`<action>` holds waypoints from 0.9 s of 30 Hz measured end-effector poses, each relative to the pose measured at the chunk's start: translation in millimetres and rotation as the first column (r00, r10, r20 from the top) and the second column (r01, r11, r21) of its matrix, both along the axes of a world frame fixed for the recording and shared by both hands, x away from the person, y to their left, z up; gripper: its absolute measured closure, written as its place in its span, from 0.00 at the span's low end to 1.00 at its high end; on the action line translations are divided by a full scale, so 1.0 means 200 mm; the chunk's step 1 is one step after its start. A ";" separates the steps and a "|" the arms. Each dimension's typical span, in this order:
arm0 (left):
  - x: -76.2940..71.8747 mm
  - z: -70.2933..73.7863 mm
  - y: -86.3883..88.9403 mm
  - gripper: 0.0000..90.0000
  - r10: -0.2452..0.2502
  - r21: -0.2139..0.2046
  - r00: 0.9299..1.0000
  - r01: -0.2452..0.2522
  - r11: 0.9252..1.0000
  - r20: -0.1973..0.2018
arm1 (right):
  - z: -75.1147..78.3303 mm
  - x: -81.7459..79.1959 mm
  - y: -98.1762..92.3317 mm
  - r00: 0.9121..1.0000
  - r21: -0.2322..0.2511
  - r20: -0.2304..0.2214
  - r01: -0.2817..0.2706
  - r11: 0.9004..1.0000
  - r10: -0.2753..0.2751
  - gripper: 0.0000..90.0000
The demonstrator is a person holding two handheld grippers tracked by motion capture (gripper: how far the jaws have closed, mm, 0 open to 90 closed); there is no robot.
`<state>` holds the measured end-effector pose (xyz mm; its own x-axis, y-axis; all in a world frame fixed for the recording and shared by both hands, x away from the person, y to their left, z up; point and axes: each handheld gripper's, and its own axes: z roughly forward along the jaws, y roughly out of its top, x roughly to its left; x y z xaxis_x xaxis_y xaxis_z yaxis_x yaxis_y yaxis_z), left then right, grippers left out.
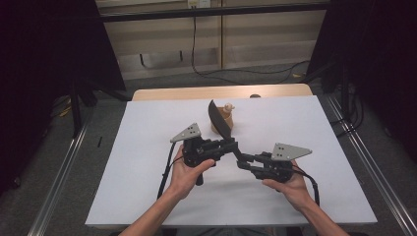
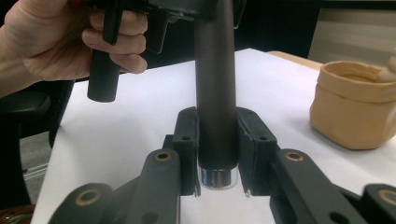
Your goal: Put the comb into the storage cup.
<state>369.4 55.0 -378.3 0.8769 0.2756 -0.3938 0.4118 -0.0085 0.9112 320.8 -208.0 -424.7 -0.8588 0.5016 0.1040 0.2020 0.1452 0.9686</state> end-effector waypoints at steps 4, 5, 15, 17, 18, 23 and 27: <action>0.00 0.01 0.01 0.81 0.010 0.002 1.000 -0.010 1.000 0.005 | 0.00 0.00 0.01 1.000 -0.006 -0.004 0.001 1.000 -0.001 0.65; 0.00 0.01 0.01 0.81 0.012 0.001 1.000 -0.012 1.000 0.006 | 0.00 0.00 0.01 1.000 -0.004 -0.009 0.005 1.000 -0.005 0.62; 0.02 0.01 0.05 0.81 0.063 0.033 0.996 -0.065 0.997 0.056 | 0.01 0.00 0.02 0.999 -0.002 -0.025 0.044 0.999 -0.044 0.40; 0.02 0.01 0.06 0.81 0.078 0.047 0.995 -0.081 0.996 0.070 | 0.01 -0.01 0.02 0.998 -0.003 -0.027 0.054 0.999 -0.054 0.36; 0.03 0.01 0.06 0.81 0.081 0.047 0.994 -0.084 0.995 0.071 | 0.01 0.00 0.01 0.998 -0.001 -0.030 0.055 0.998 -0.055 0.35; 0.03 0.02 0.08 0.81 0.101 0.060 0.990 -0.107 0.992 0.102 | 0.01 -0.01 0.00 0.996 -0.007 -0.035 0.080 0.997 -0.080 0.28; 0.03 0.03 0.08 0.81 0.109 0.078 0.987 -0.119 0.990 0.122 | 0.02 -0.01 -0.01 0.993 0.004 -0.027 0.113 0.994 -0.113 0.22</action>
<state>374.5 71.2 -373.1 0.8768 0.4041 -0.2607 0.3046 -0.0473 0.9513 318.8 -209.7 -421.1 -0.7936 0.5945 0.1294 0.2427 0.1143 0.9633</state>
